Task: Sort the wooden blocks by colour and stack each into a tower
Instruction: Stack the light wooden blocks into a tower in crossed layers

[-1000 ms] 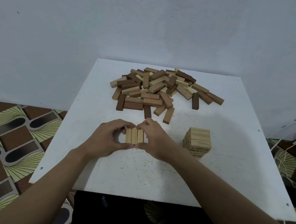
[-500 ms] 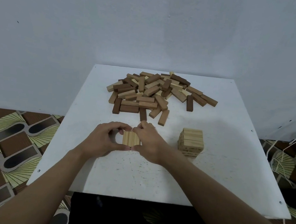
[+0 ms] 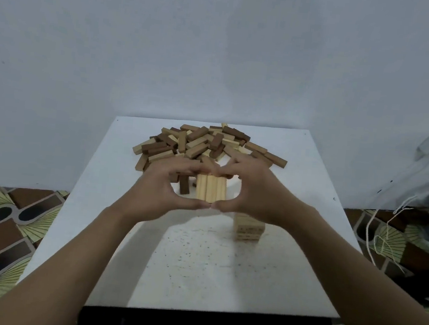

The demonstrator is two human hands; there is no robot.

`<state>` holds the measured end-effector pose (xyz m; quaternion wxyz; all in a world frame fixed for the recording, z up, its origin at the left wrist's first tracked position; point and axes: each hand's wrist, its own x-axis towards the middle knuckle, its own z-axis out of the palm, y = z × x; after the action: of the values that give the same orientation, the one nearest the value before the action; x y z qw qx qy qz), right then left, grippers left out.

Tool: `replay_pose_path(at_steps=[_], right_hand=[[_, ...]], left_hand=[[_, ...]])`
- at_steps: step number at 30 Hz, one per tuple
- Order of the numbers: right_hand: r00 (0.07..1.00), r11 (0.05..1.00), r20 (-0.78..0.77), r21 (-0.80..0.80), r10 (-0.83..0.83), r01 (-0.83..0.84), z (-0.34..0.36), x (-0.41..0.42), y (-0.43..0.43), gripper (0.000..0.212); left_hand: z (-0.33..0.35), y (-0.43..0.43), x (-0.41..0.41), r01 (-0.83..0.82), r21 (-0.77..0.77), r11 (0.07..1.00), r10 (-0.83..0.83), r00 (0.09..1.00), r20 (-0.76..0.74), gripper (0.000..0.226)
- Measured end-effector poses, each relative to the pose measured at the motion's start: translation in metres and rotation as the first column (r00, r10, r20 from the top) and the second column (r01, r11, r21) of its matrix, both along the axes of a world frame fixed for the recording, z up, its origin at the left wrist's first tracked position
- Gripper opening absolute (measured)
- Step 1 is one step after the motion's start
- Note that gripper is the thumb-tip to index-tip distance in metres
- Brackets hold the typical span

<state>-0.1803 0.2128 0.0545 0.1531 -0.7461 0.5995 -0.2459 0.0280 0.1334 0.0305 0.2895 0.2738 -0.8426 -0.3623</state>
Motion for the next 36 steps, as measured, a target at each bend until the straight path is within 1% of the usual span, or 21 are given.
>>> replay_pose_path(at_steps=[3, 5, 7, 14, 24, 31, 36], right_hand=[[0.998, 0.997, 0.036, 0.058, -0.059, 0.057, 0.005, -0.03, 0.009, 0.054], [0.996, 0.991, 0.026, 0.104, -0.085, 0.082, 0.003, -0.047, 0.013, 0.057], [0.994, 0.985, 0.016, 0.142, -0.104, 0.101, 0.001, -0.057, 0.016, 0.058], [0.995, 0.967, 0.008, 0.237, -0.099, 0.094, -0.016, -0.073, 0.022, 0.06], [0.994, 0.96, 0.028, 0.266, -0.102, 0.091, -0.029, -0.077, 0.024, 0.058], [0.994, 0.956, 0.01, 0.277, -0.107, 0.1, -0.032, -0.078, 0.026, 0.057], [0.993, 0.953, 0.023, 0.285, -0.113, 0.102, -0.033, -0.077, 0.027, 0.056]], left_hand=[[-0.001, 0.006, -0.028, 0.015, -0.001, 1.0, -0.015, 1.0, -0.004, 0.061], [-0.005, 0.01, -0.043, 0.02, -0.001, 1.0, -0.02, 1.0, 0.022, 0.062], [-0.011, 0.014, -0.054, 0.015, 0.035, 0.999, -0.017, 0.999, 0.046, 0.064], [-0.025, 0.028, -0.067, -0.023, 0.093, 0.995, 0.014, 0.995, 0.098, 0.063], [-0.035, 0.032, -0.068, -0.045, 0.113, 0.993, 0.028, 0.989, 0.142, 0.062], [-0.043, 0.03, -0.068, -0.047, 0.12, 0.992, 0.026, 0.985, 0.171, 0.065], [-0.046, 0.031, -0.068, -0.029, 0.141, 0.99, 0.006, 0.987, 0.16, 0.066]])
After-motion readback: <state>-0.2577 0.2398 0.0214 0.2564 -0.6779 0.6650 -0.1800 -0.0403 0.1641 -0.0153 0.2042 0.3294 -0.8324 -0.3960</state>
